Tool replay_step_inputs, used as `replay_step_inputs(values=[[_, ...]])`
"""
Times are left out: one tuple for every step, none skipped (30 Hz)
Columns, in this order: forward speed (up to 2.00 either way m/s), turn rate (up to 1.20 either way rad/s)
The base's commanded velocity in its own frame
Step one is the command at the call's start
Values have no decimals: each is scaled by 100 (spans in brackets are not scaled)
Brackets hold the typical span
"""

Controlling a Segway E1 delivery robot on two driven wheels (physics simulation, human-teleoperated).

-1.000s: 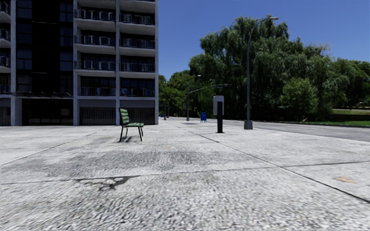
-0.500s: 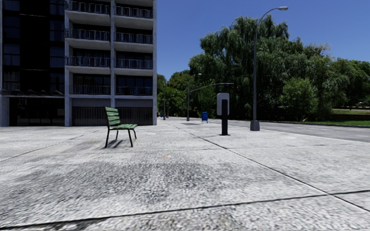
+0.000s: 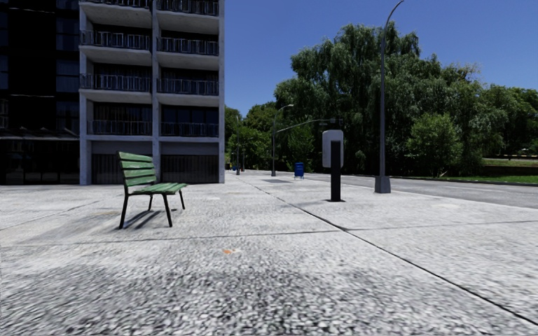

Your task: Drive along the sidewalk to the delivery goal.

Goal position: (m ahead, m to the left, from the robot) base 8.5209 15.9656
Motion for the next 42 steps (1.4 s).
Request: replay_step_inputs(values=[[200, 0], [200, 0], [200, 0], [200, 0], [200, 0], [200, 0], [200, 0], [200, 0], [200, 0], [200, 0], [200, 0], [200, 0], [200, 0], [200, 0], [200, 0], [200, 0], [200, 0], [200, 0], [200, 0], [200, 0], [200, 0], [200, 0], [200, 0], [200, 0], [200, 0], [200, 0], [200, 0], [200, 0], [200, 0], [200, 0], [200, 0], [200, 0], [200, 0], [200, 0], [200, 0], [200, 0], [200, 0], [200, 0], [200, 0], [200, 0], [200, 1], [200, 3]])
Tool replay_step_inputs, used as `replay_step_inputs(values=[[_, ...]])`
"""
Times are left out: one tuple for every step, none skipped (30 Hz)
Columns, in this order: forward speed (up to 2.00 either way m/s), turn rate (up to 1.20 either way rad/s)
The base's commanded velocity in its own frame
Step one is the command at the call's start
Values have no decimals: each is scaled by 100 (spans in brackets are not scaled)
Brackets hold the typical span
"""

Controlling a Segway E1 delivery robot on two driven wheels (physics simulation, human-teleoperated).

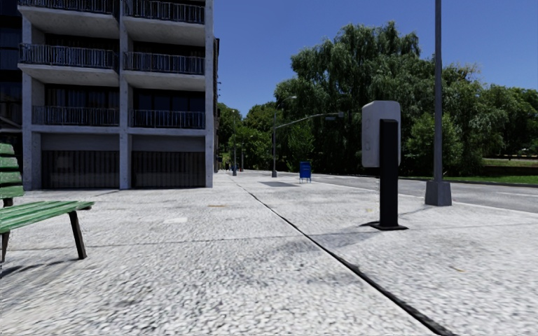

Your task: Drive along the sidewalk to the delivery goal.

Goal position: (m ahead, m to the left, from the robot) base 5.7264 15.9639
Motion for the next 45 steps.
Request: replay_step_inputs(values=[[200, 3], [200, 3], [200, 4], [200, 4], [200, 5], [200, 5], [200, 5], [200, 6], [200, 8], [200, 8], [200, 9], [200, 11], [200, 15], [200, 15], [200, 20], [200, 23], [200, 27], [200, 27], [200, 31], [200, 35], [200, 39], [200, 41], [200, 41], [200, 45], [200, 47], [200, 48], [200, 48], [200, 51], [200, 51], [200, 51], [200, 51], [200, 51], [200, 51], [200, 51], [200, 51], [200, 52], [200, 52], [200, 52], [200, 52], [200, 52], [200, 52], [200, 52], [200, 52], [200, 52], [200, 52]])
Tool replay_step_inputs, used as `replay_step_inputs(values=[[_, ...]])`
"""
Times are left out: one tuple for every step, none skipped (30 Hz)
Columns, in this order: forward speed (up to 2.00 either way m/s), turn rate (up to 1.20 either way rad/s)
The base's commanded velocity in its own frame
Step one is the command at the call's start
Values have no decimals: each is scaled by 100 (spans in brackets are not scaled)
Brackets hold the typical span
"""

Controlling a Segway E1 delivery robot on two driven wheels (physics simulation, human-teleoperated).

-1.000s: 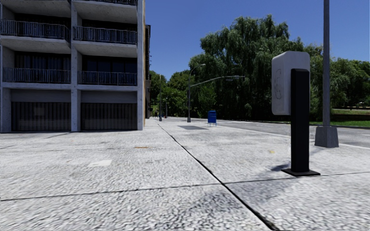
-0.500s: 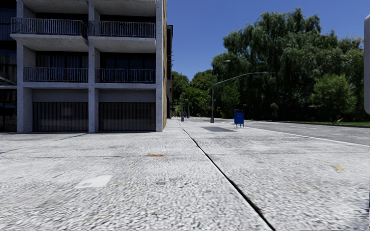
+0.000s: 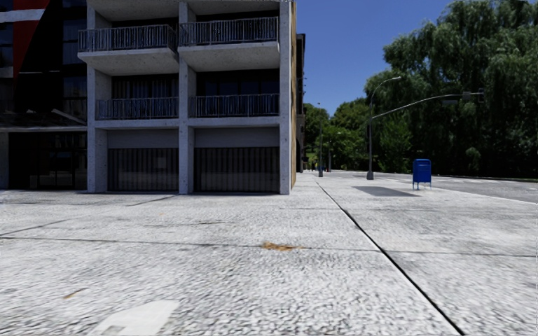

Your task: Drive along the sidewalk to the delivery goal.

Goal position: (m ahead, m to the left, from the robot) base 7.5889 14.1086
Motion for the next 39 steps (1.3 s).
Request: replay_step_inputs(values=[[200, 52], [200, 52], [200, 52], [200, 52], [200, 52], [200, 52], [200, 52], [200, 53], [200, 53], [200, 53], [200, 53], [200, 53], [200, 53], [200, 54], [200, 54], [200, 54], [200, 54], [200, 54], [200, 54], [200, 54], [200, 54], [200, 54], [200, 54], [200, 54], [200, 54], [200, 54], [200, 54], [200, 54], [200, 54], [200, 54], [200, 54], [200, 54], [200, 54], [200, 54], [200, 54], [200, 54], [200, 54], [200, 54], [200, 54]])
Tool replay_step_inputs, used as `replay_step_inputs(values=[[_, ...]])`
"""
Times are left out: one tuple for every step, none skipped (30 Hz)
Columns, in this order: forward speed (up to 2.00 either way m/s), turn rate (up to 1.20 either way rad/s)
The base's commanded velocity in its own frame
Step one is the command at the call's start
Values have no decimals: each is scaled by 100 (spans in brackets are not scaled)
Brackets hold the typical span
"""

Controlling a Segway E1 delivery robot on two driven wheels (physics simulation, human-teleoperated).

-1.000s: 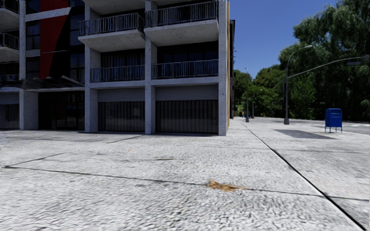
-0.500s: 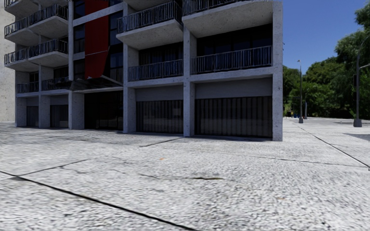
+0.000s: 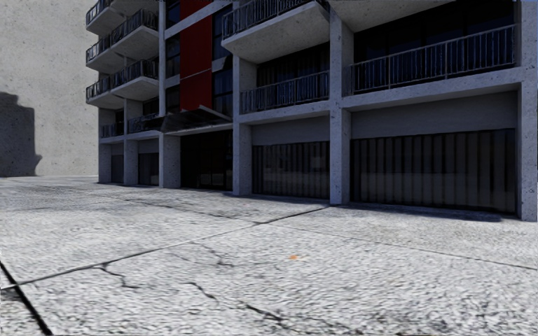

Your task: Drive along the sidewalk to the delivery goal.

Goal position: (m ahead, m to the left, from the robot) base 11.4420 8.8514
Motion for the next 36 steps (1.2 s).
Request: replay_step_inputs(values=[[200, 54], [200, 54], [200, 54], [200, 54], [200, 54], [200, 54], [200, 54], [200, 54], [200, 54], [200, 55], [200, 59], [200, 59], [200, 61], [200, 62], [200, 62], [200, 62], [200, 62], [200, 62], [200, 62], [200, 62], [200, 62], [200, 62], [200, 60], [200, 58], [200, 56], [200, 56], [200, 55], [200, 54], [200, 53], [200, 53], [200, 53], [200, 56], [200, 60], [200, 62], [200, 64], [200, 64]])
